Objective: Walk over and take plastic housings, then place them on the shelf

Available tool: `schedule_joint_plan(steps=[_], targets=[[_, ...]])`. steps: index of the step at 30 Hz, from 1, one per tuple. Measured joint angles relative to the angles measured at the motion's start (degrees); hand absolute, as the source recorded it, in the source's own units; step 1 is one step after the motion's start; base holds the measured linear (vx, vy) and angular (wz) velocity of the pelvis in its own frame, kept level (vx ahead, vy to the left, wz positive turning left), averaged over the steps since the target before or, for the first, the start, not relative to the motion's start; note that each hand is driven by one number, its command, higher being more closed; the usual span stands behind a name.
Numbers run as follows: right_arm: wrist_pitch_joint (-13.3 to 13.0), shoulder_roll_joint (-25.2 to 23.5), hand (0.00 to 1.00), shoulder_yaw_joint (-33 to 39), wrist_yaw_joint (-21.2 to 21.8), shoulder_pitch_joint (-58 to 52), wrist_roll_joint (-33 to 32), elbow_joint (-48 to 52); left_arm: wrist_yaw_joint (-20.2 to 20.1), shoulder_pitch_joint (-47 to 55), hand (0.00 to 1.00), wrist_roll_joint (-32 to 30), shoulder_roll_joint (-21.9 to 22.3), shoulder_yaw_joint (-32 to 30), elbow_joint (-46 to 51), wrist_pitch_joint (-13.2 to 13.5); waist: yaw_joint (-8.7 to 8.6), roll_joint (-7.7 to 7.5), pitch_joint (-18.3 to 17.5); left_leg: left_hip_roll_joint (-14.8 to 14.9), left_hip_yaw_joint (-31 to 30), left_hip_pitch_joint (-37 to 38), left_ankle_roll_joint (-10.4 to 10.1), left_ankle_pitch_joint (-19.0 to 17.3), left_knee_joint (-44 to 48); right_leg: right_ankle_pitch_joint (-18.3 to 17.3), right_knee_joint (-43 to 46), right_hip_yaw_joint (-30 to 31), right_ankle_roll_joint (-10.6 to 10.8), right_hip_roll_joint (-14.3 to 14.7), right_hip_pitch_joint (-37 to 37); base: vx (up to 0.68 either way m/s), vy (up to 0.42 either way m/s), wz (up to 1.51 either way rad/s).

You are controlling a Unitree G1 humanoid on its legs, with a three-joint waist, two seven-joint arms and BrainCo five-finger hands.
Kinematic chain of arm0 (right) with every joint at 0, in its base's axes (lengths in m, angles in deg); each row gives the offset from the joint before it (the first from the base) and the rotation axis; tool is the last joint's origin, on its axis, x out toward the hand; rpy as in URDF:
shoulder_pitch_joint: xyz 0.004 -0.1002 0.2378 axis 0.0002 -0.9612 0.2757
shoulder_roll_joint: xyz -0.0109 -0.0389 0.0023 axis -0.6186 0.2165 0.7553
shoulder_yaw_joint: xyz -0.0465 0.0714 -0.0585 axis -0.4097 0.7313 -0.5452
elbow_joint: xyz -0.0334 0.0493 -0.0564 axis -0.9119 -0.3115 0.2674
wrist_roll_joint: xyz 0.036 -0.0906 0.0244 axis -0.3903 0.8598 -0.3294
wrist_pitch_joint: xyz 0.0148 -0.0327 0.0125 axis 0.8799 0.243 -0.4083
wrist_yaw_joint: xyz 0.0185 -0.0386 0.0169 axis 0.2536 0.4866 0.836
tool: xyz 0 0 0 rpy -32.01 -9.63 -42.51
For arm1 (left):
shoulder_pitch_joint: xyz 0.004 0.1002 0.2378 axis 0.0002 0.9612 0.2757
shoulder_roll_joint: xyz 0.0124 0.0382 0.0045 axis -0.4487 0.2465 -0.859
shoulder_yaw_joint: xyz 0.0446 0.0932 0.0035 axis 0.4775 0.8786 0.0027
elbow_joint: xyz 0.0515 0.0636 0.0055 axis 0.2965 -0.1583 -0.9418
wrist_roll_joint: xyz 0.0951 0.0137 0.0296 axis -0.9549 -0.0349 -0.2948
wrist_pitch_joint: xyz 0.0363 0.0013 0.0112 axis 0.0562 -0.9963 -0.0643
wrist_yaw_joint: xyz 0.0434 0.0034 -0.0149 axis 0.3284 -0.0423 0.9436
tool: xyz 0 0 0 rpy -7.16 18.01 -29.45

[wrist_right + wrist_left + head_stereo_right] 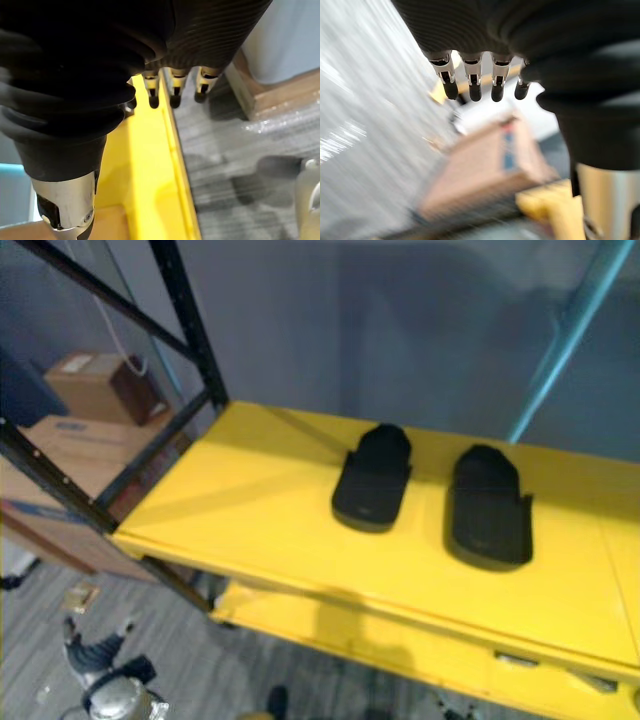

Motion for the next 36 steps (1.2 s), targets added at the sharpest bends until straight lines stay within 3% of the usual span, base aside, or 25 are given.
schedule_joint_plan(steps=[2, 4, 5, 7, 8, 16, 21, 26, 30, 34, 36], targets=[[0.5, 0.1, 0.00, 0.8, 0.7, 0.4, 0.0, -0.5, -2.0, 0.0, 0.00, 2.6, 0.3, 0.0, -6.6, 2.6, -0.11, 0.17, 0.2, 0.1, 0.0, 0.2, 0.0, 0.0, 0.0, -0.1, 0.0, -0.1, 0.0, 0.1, 0.3, 0.00, -0.033, 0.03], [0.6, 0.2, 0.00, 1.7, 2.0, 0.6, 0.0, -1.1, -5.9, -0.2, 0.00, 6.1, 1.1, -0.1, -13.5, 5.3, -0.27, 0.50, 1.0, 0.3, 0.1, 0.8, 0.0, 0.0, 0.0, -0.3, 0.0, -0.3, 0.1, 0.1, 0.9, -0.01, -0.010, 0.02], [1.6, 0.2, 0.00, 2.4, 3.3, 0.6, 0.0, -1.7, -9.8, -0.2, 0.00, 9.2, 1.7, -0.6, -18.1, 6.6, -0.44, 0.57, 1.1, 0.4, 0.2, 0.9, 0.0, 0.0, 0.0, -0.4, 0.1, -0.2, 0.1, 0.1, 1.0, -0.03, -0.007, -0.04], [2.4, 0.1, 0.00, 3.0, 4.3, 0.4, 0.0, -2.2, -13.0, -0.9, 0.00, 11.4, 2.4, -2.1, -22.8, 7.5, -0.62, 0.41, 1.2, 0.5, 0.4, 1.0, -0.1, -0.1, 0.0, -0.4, 0.1, 0.0, 0.2, 0.1, 1.0, -0.01, -0.003, -0.02], [3.2, 0.1, 0.00, 3.5, 5.4, 4.9, 0.0, -6.4, -27.6, -5.8, 0.00, 18.3, 2.1, -2.2, -34.7, 0.6, -2.12, -1.95, 3.1, 0.3, 3.2, 2.2, -0.3, -0.9, 0.0, -0.1, -0.1, 2.3, 0.8, -0.3, 0.9, 0.00, 0.000, 0.00], [3.2, 0.0, 0.00, 3.5, 5.4, 4.7, 0.1, -6.4, -27.8, -5.8, 0.00, 18.2, 2.1, -2.3, -35.2, -0.2, -2.31, -2.40, 2.6, 0.4, 5.5, 3.5, -0.2, -2.1, 0.0, -0.1, -1.2, 4.6, 0.9, -0.5, 0.8, 0.02, 0.006, -0.14], [4.2, 0.0, 0.00, 2.3, 6.2, 4.5, 0.7, -6.2, -30.1, -8.4, 0.00, 16.6, 1.1, -2.0, -36.8, -1.8, -2.79, -3.92, 1.8, 0.2, 6.2, 4.0, -0.3, -3.1, 0.0, 0.2, -1.3, 6.2, 1.0, -0.6, 0.8, 0.07, -0.005, -0.14], [4.4, 1.0, 0.00, -0.3, 6.4, 5.5, 1.8, -5.9, -32.7, -10.1, 0.00, 9.2, -0.5, -1.0, -36.6, -3.7, -2.95, -5.15, 0.9, 0.7, 6.1, 4.2, -0.4, -4.1, 0.4, 0.5, -1.0, 14.9, -2.0, 0.2, -0.7, 0.06, 0.045, -0.08], [3.7, 1.6, 0.00, -0.2, 6.5, 7.1, 1.2, -4.4, -33.3, -10.3, 0.00, 6.0, -0.8, 0.9, -36.6, -4.9, -2.03, -4.58, 0.9, 1.5, 10.9, 4.9, -0.1, -5.9, 2.0, 2.7, -0.8, 21.3, -2.8, 0.3, -3.3, 0.04, 0.058, -0.81], [1.1, 2.7, 0.00, -0.2, 6.4, 5.4, 0.5, -3.7, -34.2, -11.3, 0.00, 3.4, -1.0, 3.1, -36.6, -6.5, -2.18, -2.43, 1.1, 4.5, 15.2, 5.1, 0.1, -13.7, 12.3, 7.7, -0.6, 29.4, -0.5, 1.6, -5.8, -0.01, 0.045, -1.24], [0.2, 2.9, 0.00, -0.4, 6.4, 4.7, 3.1, -3.7, -34.4, -12.7, 0.00, 3.5, -1.1, 3.0, -36.6, -6.3, -2.18, -1.34, 1.0, 5.8, 18.3, 5.0, 0.1, -15.5, 13.8, 11.5, -1.1, 27.3, 0.2, 2.9, -8.7, -0.12, 0.019, -1.61]])
